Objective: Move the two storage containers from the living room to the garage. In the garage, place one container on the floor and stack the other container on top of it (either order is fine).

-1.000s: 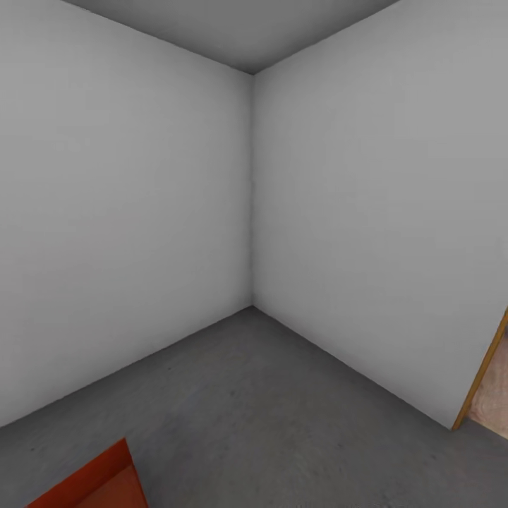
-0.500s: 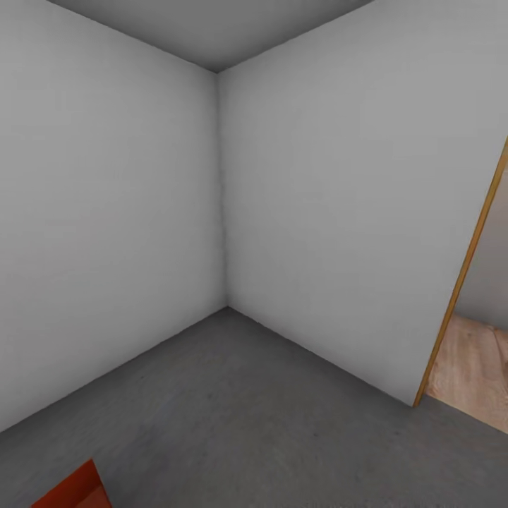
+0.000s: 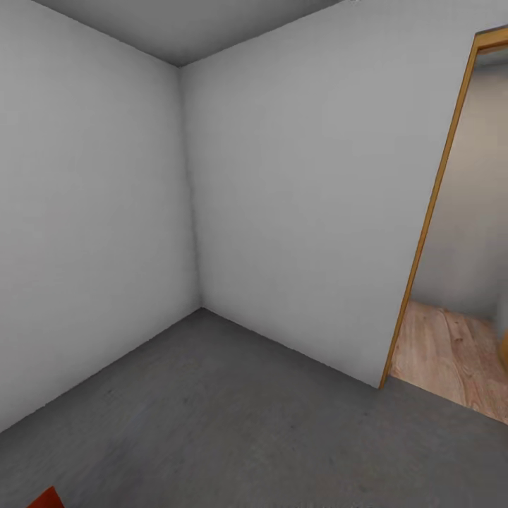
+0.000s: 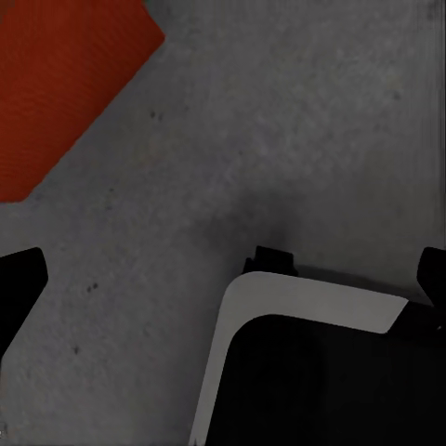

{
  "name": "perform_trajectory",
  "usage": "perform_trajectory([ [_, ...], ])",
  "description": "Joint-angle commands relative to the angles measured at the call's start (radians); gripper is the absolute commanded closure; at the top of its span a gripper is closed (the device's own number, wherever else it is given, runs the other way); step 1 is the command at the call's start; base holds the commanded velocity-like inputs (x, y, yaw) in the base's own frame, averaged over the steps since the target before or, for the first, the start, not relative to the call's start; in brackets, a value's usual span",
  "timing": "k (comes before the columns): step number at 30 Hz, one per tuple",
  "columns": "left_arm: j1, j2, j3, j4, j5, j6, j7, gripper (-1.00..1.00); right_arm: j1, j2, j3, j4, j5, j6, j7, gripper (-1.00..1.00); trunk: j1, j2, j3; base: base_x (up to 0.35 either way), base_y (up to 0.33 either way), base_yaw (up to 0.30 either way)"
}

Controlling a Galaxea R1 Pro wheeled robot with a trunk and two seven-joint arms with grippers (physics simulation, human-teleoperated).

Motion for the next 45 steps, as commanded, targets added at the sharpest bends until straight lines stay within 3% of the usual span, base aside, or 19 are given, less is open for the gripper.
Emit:
perform_trajectory([
  [1, 0.0, 0.0, 0.0, 0.0, 0.006, -0.003, 0.0, -1.0, -0.001, 0.001, 0.009, 0.003, -0.007, -0.005, -0.002, -1.0, 0.0, -0.001, -0.002, 0.0, 0.0, -0.277],
  [45, 0.0, 0.0, 0.0, 0.001, 0.006, -0.003, 0.0, -1.0, -0.001, 0.005, 0.008, 0.003, -0.011, -0.005, -0.003, -1.0, 0.0, -0.001, -0.002, 0.0, 0.0, -0.297],
])
